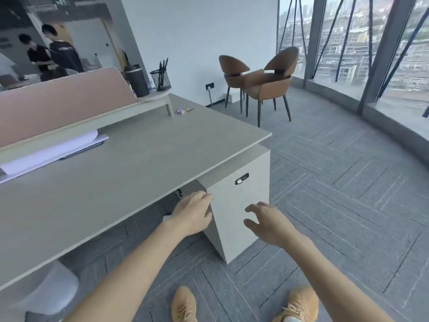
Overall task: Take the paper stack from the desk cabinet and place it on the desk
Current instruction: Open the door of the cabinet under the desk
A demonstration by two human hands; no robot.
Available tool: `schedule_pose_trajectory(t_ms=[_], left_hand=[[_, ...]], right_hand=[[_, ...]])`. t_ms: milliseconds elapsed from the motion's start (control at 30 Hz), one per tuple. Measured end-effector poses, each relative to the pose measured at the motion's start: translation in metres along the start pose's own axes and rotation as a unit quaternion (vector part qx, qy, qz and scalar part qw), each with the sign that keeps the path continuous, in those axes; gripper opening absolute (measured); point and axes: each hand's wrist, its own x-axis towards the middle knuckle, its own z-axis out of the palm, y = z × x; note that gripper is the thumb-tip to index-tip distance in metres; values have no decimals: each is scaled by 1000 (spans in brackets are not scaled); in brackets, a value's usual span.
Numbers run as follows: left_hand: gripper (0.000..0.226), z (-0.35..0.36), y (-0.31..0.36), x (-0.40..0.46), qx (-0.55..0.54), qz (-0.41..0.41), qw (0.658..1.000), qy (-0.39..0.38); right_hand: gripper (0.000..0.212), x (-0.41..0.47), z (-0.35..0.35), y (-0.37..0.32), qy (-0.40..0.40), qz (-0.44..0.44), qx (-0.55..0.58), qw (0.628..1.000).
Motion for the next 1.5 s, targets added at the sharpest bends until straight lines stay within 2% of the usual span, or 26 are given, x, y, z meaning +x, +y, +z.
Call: schedule_pose_trajectory(t_ms=[133, 200, 333, 467, 700, 933, 1200, 1300, 1400, 1500], left_hand=[[65, 42, -6, 37, 80, 16, 996, -37], [75, 57, -12, 63, 110, 32, 993, -28], [94, 79, -24, 115, 136, 48, 990, 7], [113, 98, -39, 157, 167, 82, 982, -35], [118, 133, -54, 179, 281, 78, 956, 40], [128, 143, -56, 182, 299, 76, 943, 122], [126, 141, -53, 182, 270, 68, 951, 136], [123, 141, -51, 181, 264, 71, 952, 136], [123, 139, -49, 179, 260, 60, 956, 124], [122, 138, -46, 178, 257, 52, 958, 117]], right_hand=[[55, 29, 72, 27, -57, 48, 60, 995], [60, 54, 111, 37, -69, 73, 111, 989], [68, 99, 175, 51, -45, 118, 195, 973], [74, 137, 216, 54, 1, 182, 283, 942], [110, 184, 276, 46, 63, 191, 390, 898], [125, 216, 292, 38, 162, 226, 329, 903], [130, 212, 298, 52, 165, 196, 244, 935], [131, 204, 297, 56, 168, 187, 251, 935], [128, 187, 298, 66, 178, 177, 257, 933], [115, 161, 299, 81, 190, 169, 229, 940]])
